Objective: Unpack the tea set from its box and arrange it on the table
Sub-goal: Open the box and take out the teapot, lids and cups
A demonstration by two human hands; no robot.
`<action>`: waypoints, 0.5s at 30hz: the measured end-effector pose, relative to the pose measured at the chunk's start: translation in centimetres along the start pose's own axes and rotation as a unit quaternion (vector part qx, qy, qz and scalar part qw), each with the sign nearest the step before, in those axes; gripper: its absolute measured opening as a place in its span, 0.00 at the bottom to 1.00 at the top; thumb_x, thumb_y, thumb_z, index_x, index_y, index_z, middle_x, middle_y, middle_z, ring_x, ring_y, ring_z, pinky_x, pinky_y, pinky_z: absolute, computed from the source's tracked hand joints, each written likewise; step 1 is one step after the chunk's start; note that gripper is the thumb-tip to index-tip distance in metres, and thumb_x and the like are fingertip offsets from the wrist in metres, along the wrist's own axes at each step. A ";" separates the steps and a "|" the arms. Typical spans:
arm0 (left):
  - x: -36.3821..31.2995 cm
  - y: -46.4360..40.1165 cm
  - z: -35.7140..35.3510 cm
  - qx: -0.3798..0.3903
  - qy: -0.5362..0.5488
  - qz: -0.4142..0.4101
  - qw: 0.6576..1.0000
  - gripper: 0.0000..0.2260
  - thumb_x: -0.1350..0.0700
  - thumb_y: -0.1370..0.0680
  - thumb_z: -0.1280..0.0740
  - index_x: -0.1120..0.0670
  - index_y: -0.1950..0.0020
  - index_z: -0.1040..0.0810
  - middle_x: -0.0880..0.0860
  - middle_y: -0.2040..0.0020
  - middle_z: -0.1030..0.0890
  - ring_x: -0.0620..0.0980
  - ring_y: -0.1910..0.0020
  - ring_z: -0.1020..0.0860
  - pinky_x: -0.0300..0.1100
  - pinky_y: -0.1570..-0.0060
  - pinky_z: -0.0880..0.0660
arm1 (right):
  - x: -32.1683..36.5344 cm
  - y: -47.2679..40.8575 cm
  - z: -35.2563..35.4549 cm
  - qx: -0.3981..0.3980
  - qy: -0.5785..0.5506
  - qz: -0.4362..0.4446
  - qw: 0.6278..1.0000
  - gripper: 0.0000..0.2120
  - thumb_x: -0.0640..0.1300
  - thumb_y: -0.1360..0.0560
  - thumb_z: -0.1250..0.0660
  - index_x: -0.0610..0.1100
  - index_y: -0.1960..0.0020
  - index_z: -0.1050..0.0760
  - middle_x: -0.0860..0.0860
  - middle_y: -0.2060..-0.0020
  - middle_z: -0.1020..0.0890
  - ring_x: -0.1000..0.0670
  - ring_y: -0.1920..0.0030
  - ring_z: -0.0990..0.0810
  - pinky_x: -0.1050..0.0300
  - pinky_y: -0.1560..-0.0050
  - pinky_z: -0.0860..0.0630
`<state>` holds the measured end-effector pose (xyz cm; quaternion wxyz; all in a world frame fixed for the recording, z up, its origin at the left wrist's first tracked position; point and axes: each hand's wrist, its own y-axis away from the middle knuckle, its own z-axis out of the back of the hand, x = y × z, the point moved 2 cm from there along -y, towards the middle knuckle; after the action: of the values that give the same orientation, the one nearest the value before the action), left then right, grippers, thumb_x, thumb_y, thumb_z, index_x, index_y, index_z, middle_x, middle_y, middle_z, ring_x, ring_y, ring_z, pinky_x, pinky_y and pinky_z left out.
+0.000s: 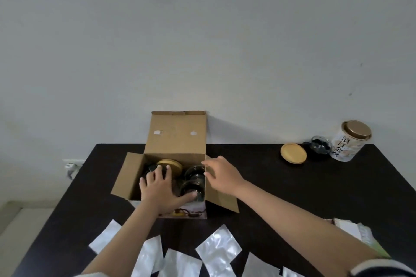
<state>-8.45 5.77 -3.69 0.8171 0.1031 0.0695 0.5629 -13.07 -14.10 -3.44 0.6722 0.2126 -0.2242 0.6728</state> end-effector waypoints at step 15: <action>3.4 -0.7 -2.4 -0.066 0.035 -0.118 0.990 0.57 0.17 0.45 0.59 0.48 0.22 0.56 0.56 0.23 0.51 0.60 0.25 0.51 0.61 0.29 0.57 | 6.8 -4.3 -3.3 0.297 0.201 -0.162 0.919 0.25 0.67 0.29 0.35 0.44 0.52 0.26 0.49 0.60 0.24 0.47 0.55 0.26 0.43 0.43 0.30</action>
<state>-7.18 8.92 -6.17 0.8800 0.0208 0.0722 0.4690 -8.78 -6.66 -2.04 0.7090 0.2957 0.1631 0.6191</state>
